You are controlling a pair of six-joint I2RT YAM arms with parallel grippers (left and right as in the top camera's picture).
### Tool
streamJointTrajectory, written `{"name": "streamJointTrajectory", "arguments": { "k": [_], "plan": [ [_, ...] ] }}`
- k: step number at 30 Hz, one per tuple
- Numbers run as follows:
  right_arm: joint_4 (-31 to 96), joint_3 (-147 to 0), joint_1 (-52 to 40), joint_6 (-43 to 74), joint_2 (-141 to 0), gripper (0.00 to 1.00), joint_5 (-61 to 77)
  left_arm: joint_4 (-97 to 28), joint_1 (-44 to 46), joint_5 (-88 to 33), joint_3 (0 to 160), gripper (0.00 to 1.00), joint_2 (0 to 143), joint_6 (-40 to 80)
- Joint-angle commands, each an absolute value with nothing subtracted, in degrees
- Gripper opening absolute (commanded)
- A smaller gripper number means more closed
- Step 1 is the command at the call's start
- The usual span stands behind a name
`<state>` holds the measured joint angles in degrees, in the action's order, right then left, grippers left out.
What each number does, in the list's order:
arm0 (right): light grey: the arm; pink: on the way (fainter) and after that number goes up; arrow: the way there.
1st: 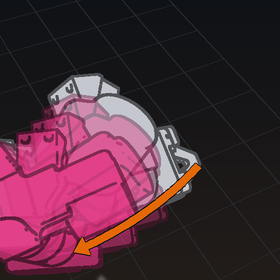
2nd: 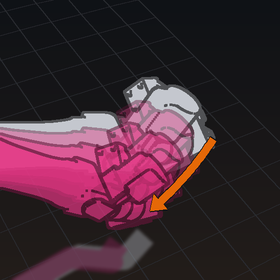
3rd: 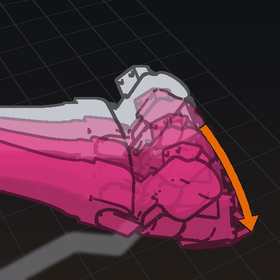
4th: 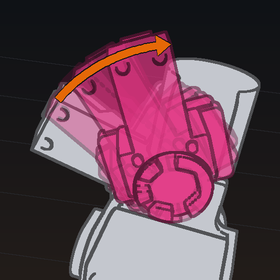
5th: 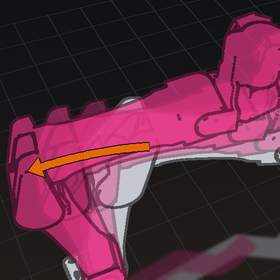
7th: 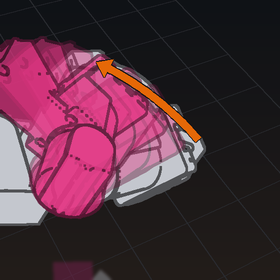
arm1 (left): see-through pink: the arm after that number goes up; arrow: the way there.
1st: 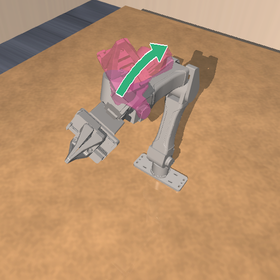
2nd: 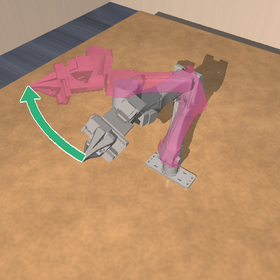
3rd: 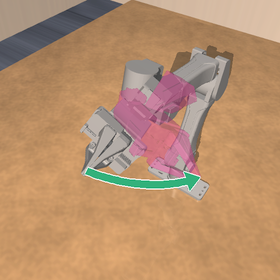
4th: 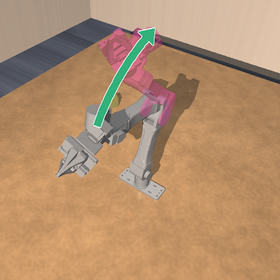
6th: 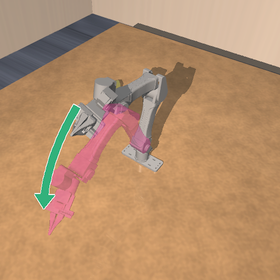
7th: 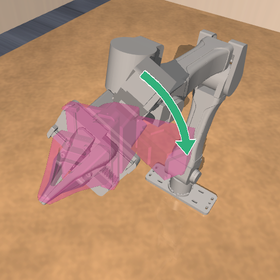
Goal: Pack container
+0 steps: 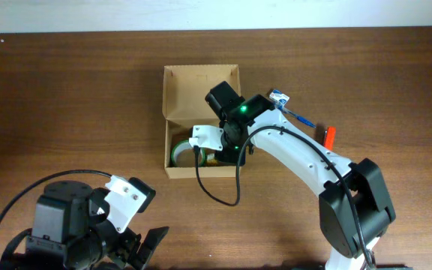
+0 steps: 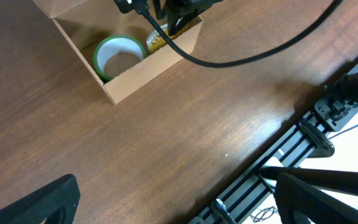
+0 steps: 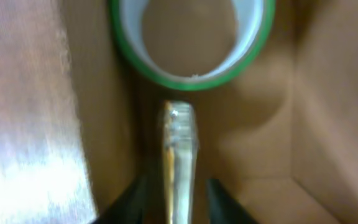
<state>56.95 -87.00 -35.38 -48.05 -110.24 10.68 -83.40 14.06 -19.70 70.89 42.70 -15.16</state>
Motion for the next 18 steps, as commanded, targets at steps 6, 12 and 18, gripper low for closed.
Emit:
{"name": "streamJointTrajectory", "arguments": {
  "k": [6, 12, 18],
  "plan": [
    [55.07, -87.72, -35.62, -45.93, -111.07, 0.51, 8.27, -83.4, 14.09, -20.73, 71.53, 0.99, 42.65, -14.59],
    [53.06, -88.36, -35.62, -42.83, -111.04, 0.52, 8.08, -83.4, 14.09, -20.73, 71.53, 1.0, 42.65, -14.59],
    [50.06, -88.42, -35.62, -41.01, -111.04, 0.53, 3.44, -83.4, 14.09, -20.73, 71.53, 1.0, 42.68, -14.59]
  ]
}}
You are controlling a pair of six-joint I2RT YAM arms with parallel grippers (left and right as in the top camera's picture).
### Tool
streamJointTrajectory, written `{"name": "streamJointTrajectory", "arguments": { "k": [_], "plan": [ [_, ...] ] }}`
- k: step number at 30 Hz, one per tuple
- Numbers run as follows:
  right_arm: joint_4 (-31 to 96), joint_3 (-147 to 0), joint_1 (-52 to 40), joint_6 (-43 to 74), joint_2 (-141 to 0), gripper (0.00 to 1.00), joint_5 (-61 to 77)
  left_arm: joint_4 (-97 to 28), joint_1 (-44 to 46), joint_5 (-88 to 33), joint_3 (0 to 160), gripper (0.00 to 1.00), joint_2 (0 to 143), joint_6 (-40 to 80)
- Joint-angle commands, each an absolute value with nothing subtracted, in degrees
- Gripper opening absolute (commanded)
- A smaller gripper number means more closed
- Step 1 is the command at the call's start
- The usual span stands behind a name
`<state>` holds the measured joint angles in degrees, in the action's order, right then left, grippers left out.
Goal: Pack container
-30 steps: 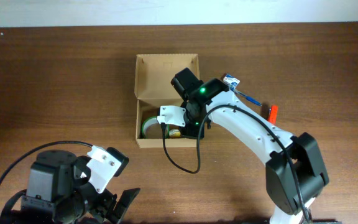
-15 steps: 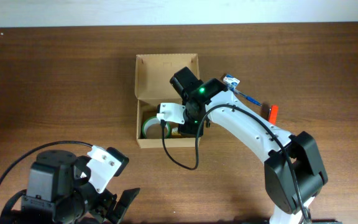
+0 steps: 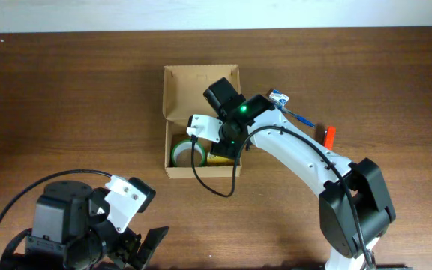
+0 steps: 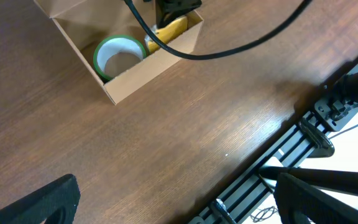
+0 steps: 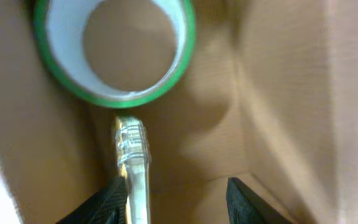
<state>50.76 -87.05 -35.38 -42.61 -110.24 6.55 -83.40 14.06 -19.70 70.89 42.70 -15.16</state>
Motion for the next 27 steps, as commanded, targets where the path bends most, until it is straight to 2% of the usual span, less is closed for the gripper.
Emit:
{"name": "streamJointTrajectory", "arguments": {
  "k": [1, 13, 17, 27],
  "plan": [
    [49.54, -88.42, -35.62, -41.01, -111.04, 0.53, 2.66, -83.4, 14.09, -20.71, 71.53, 1.0, 42.65, -14.59],
    [47.51, -88.42, -35.62, -41.04, -111.04, 0.54, 1.15, -83.4, 14.09, -20.73, 71.53, 1.0, 42.68, -14.59],
    [50.61, -88.42, -35.64, -41.08, -110.96, 0.62, 1.17, -83.4, 14.09, -20.73, 71.53, 1.0, 42.65, -14.59],
    [48.95, -88.29, -35.62, -41.08, -111.72, 0.63, 0.69, -83.4, 14.09, -20.73, 71.53, 1.0, 42.65, -14.59]
  ]
}}
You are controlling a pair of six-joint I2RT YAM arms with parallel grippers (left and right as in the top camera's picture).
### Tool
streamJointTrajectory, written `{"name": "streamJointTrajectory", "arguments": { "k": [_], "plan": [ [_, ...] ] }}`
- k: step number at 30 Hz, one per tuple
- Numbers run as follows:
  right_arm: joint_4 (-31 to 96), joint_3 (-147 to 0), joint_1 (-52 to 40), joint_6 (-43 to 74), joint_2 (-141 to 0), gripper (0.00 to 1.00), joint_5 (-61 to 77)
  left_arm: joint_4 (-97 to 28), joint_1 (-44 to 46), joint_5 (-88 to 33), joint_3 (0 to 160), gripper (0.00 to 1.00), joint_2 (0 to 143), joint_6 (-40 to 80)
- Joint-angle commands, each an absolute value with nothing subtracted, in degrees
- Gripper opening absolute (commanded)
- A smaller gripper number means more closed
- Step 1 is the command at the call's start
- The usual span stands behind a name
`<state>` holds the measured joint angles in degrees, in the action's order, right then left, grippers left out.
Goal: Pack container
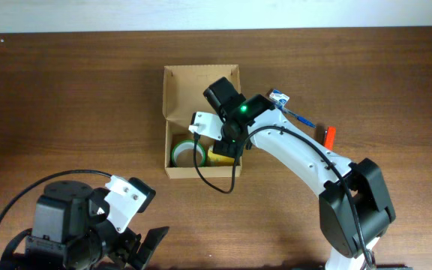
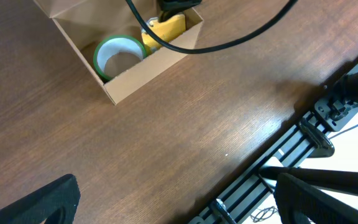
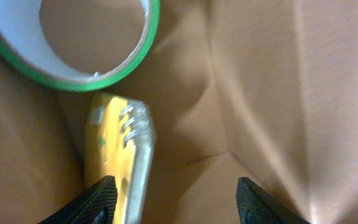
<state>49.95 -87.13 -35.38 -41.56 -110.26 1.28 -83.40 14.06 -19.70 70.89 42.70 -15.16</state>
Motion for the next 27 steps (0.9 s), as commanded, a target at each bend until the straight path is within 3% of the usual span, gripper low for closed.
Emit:
{"name": "streamJointTrajectory", "arguments": {
  "k": [1, 27],
  "plan": [
    [48.4, -88.29, -35.62, -41.08, -112.01, 0.63, 0.58, -83.4, 14.09, -20.71, 71.53, 1.0, 42.65, -14.59],
    [41.65, -88.6, -35.75, -38.57, -113.67, 0.64, -8.45, -83.4, 14.09, -20.73, 71.53, 0.99, 42.65, -14.59]
  ]
}}
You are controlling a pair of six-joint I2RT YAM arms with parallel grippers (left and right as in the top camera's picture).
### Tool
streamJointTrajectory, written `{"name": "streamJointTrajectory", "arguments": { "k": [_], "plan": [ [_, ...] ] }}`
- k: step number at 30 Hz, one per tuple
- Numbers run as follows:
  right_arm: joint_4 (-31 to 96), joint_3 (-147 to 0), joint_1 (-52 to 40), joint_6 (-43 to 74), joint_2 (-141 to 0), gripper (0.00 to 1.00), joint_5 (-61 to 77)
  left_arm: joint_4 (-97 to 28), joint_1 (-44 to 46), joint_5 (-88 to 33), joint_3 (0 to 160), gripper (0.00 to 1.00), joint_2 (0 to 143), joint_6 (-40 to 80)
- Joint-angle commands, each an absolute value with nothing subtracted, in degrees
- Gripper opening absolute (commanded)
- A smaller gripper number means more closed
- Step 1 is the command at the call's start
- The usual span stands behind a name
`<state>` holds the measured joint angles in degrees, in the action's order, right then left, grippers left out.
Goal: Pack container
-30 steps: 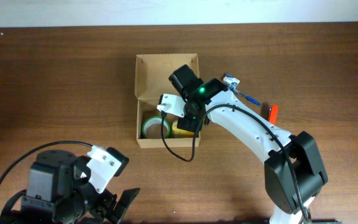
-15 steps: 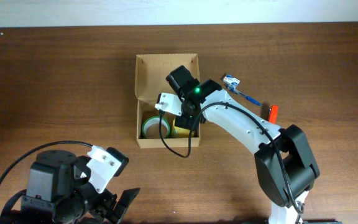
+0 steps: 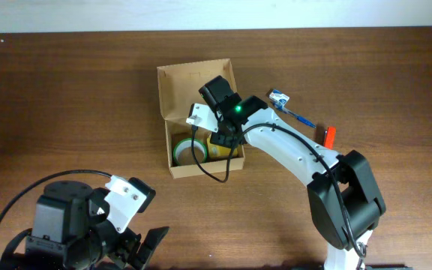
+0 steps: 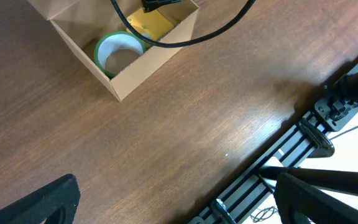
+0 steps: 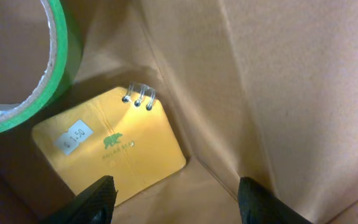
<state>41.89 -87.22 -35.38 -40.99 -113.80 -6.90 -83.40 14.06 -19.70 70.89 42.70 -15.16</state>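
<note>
An open cardboard box [image 3: 167, 120] sits mid-table. Inside lie a green tape roll [image 3: 188, 152] and a yellow spiral notebook [image 3: 223, 150], flat on the floor beside it. My right gripper [image 5: 176, 202] hangs open just above the box floor, clear of the notebook [image 5: 107, 152] and the tape roll [image 5: 58, 68]. My left gripper [image 4: 179, 205] stays open over bare table near the front edge, far from the box [image 4: 148, 65].
A blue-and-white toothbrush-like item [image 3: 287, 109] and a small orange object [image 3: 329, 136] lie right of the box. The box's rear flap [image 3: 193, 75] stands open. The table's front rail [image 4: 303, 134] is near the left gripper.
The notebook, leaning on edge between the open right fingers, now lies flat on the box floor. The right gripper sits further back, and the box has turned slightly.
The right gripper first held the notebook upright on its edge inside the box next to the tape roll. Its fingers then stood apart with the notebook still upright, after that leaning. Now the notebook lies flat. The left arm never moved.
</note>
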Motion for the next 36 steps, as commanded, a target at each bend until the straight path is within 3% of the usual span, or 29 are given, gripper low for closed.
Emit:
{"name": "streamJointTrajectory", "arguments": {
  "k": [1, 11, 24, 36],
  "plan": [
    [41.69, -88.97, -35.75, -36.99, -113.32, 0.64, -8.45, -83.4, 14.09, -20.73, 71.53, 1.0, 42.65, -14.59],
    [48.4, -93.67, -35.73, -30.7, -103.77, 0.64, 3.68, -83.4, 14.09, -20.73, 71.53, 0.99, 42.68, -14.59],
    [65.93, -94.0, -35.75, -3.14, -95.85, 0.66, 8.47, -83.4, 14.09, -20.73, 71.53, 0.99, 42.65, -14.59],
    [69.69, -94.0, -35.73, 3.51, -95.53, 0.63, 8.47, -83.4, 14.09, -20.73, 71.53, 0.99, 42.68, -14.59]
  ]
}}
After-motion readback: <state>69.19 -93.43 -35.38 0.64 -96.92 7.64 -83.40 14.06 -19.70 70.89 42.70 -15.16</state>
